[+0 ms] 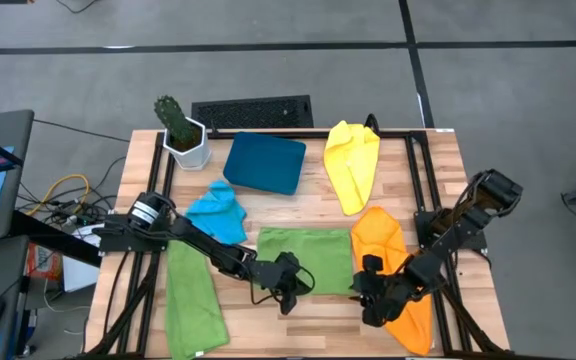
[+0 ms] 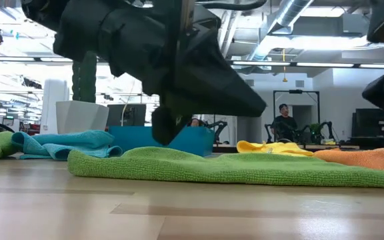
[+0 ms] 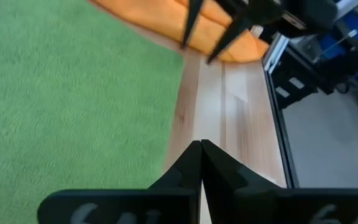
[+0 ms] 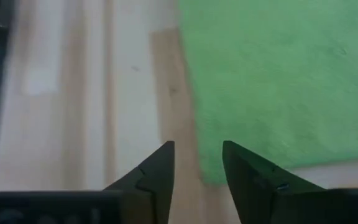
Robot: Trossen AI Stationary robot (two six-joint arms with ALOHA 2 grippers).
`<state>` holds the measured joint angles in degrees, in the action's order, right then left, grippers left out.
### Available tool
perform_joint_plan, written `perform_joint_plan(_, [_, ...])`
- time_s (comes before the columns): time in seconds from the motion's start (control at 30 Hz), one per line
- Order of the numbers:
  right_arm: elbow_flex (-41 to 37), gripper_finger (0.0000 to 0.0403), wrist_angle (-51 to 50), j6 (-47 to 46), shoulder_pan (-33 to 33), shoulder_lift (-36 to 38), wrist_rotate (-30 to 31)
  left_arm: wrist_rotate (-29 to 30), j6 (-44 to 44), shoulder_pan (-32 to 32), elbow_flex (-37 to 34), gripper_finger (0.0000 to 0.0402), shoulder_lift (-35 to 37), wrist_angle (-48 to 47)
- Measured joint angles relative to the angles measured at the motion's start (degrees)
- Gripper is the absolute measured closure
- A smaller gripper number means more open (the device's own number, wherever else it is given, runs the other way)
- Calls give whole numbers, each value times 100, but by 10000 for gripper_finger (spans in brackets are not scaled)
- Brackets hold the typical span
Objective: Fold microfiber towels
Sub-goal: Fold the right green towel
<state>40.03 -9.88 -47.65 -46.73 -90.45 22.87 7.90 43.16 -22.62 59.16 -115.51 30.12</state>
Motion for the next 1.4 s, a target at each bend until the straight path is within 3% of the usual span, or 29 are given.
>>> perform_joint_plan(0.2, [9, 239, 110, 249, -87, -432, -316, 20, -29, -64, 0, 401, 122, -491])
perform_joint_plan(0.43, [50, 263, 246, -16, -150, -763, -274, 87, 6, -110, 0, 401, 123, -576])
perform_joint_plan(0.63, [139, 331, -203, -171, 8, -630, -458, 165, 12, -110, 0, 401, 123, -795])
perform_joint_plan(0.8, [399, 391, -606, 348, 82, -502, -618, 181, 12, -114, 0, 401, 123, -873])
perform_joint_plan(1.03, [998, 369, -1143, 1067, 409, -481, -559, 351, -118, -156, 0, 401, 123, -889])
perform_joint_plan(1.4, [1543, 386, -874, 2657, 1121, -527, -498, 489, -190, -156, 0, 401, 123, -979])
